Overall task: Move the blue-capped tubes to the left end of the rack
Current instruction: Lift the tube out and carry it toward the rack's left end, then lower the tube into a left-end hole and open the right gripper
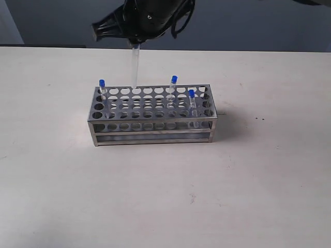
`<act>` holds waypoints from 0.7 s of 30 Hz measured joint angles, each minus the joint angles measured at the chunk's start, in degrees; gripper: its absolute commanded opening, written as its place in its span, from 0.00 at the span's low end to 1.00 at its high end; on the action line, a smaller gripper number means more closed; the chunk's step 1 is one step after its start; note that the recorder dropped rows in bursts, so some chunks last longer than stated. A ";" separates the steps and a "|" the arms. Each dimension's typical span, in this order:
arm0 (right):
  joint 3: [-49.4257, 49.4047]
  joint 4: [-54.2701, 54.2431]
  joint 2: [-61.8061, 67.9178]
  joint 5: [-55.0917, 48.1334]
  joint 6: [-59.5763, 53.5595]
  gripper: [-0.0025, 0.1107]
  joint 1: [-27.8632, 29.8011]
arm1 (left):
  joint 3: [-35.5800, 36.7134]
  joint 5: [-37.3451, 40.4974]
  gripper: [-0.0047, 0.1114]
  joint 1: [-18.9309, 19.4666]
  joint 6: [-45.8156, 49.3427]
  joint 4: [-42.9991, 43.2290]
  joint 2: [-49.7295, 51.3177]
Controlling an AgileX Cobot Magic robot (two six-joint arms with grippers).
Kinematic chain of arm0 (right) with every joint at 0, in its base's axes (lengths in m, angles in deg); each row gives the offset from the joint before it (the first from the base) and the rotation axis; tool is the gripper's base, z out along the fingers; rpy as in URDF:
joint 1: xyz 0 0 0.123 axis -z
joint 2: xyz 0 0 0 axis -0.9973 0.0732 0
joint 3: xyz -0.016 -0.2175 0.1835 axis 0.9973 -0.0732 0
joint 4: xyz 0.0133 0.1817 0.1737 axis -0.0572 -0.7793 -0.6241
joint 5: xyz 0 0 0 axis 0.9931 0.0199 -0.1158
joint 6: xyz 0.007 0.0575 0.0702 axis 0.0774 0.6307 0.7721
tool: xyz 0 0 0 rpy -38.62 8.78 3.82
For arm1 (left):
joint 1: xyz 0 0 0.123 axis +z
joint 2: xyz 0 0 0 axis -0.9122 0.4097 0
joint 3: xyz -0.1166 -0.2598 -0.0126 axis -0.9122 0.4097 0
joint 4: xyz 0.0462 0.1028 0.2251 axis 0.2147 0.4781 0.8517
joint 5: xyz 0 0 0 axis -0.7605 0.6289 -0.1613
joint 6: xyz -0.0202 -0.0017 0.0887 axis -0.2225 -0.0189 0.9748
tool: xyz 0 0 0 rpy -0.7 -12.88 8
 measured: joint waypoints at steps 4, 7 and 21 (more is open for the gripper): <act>0.00 -4.43 0.97 5.01 -5.15 0.02 0.00 | 0.00 0.00 0.04 0.00 0.00 0.00 0.00; 0.00 -7.28 2.82 8.21 -7.37 0.02 0.00 | 0.00 0.00 0.04 0.00 0.00 0.00 0.00; 0.00 -12.71 9.99 13.93 -15.52 0.02 -1.62 | 0.00 0.00 0.04 0.00 0.00 0.00 0.00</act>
